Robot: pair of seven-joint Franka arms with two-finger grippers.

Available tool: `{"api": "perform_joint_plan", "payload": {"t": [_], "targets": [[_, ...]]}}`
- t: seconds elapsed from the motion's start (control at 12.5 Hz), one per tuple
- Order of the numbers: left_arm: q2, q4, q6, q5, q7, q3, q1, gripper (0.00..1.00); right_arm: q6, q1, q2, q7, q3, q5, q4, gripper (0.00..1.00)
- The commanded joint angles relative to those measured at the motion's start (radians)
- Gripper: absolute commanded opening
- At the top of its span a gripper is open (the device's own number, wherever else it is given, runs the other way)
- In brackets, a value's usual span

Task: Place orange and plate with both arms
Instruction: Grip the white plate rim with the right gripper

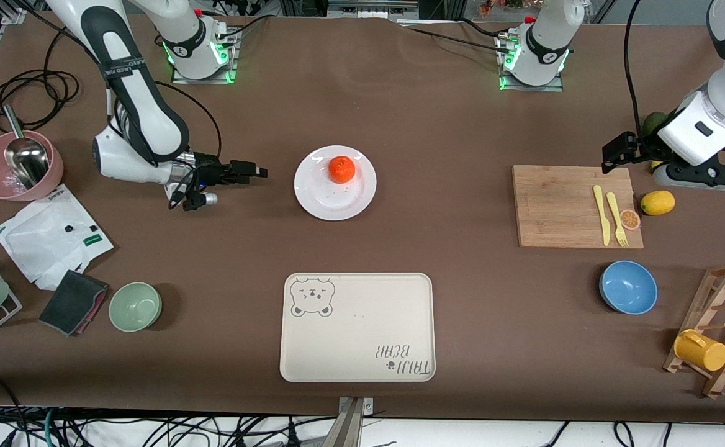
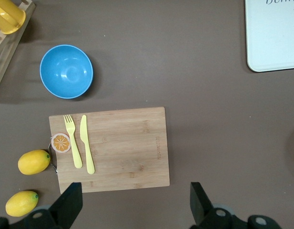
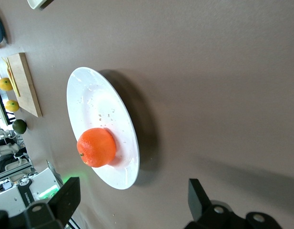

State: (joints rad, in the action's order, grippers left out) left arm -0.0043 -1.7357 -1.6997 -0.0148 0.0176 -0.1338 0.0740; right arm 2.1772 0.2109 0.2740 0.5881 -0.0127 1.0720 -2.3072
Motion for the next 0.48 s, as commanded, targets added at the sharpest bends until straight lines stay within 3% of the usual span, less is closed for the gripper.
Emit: {"api": "perform_joint_plan", "payload": {"t": [0.0,0.4], "targets": [[0.007,0.016,0.008,-0.019,0.016,-0.009,0.017,1.0,0.022,-0.011,0.02,0.051,-0.026,0.057,-0.009,1.0],[0.009,0.018,0.009,-0.019,0.018,-0.009,0.02,1.0,0.055,-0.008,0.042,0.088,-0.035,0.144,-0.009,1.0]]}}
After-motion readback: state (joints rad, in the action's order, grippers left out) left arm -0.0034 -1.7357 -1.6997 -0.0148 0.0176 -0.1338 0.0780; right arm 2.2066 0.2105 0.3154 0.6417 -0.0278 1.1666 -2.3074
